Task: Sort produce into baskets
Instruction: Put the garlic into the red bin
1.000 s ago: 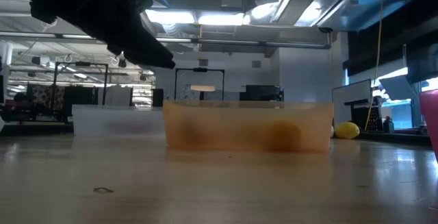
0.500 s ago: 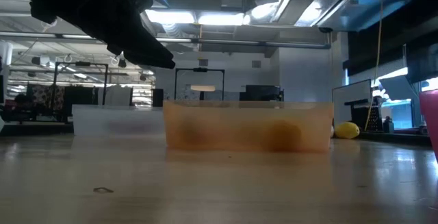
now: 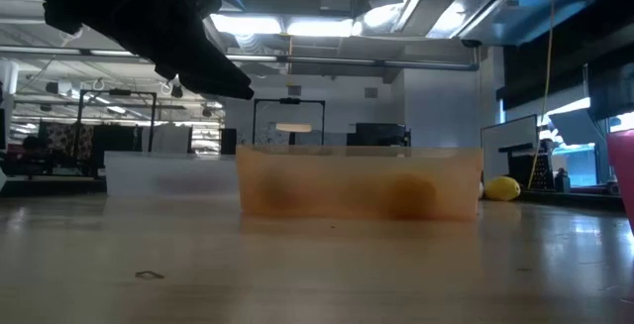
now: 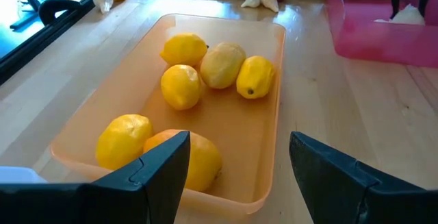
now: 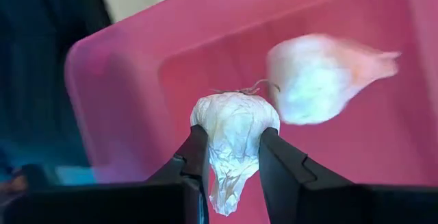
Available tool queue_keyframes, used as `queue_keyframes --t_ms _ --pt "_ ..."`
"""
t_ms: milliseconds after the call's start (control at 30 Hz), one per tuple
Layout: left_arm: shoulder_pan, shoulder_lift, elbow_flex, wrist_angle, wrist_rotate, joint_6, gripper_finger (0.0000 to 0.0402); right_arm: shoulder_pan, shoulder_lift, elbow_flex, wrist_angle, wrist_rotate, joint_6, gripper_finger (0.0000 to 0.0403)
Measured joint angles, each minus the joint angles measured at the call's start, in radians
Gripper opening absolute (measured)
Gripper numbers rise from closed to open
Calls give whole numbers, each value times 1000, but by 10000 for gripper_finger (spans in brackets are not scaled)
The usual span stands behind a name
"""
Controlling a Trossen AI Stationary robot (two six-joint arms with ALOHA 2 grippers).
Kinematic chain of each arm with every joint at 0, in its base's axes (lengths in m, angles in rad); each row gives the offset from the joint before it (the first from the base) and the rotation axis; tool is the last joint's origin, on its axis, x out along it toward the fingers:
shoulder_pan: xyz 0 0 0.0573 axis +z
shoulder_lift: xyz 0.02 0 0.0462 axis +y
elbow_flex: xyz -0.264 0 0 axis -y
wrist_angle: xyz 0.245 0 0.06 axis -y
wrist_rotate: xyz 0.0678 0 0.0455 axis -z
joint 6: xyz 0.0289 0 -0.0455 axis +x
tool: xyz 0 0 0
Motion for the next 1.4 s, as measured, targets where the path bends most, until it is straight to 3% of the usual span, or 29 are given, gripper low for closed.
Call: queue_keyframes --t_ms 333,533,667,767,933,1067,1400 --pt "0 0 0 1 0 -1 246 -7 7 0 -9 167 15 97" --pt "0 0 0 1 0 -1 246 -35 7 0 -7 150 34 179" --pt "0 0 0 1 0 -5 246 -70 3 0 -8 13 -13 229" --pt "0 0 0 1 0 -5 246 -95 -27 0 -8 -60 -16 245" --pt "0 0 0 1 0 -4 246 -139 -137 0 -30 -63 -35 247" --pt "0 0 0 1 0 -4 246 -200 -240 0 -103 10 -67 240" --pt "0 0 0 -2 0 -4 246 -415 -429 0 -401 305 -101 229"
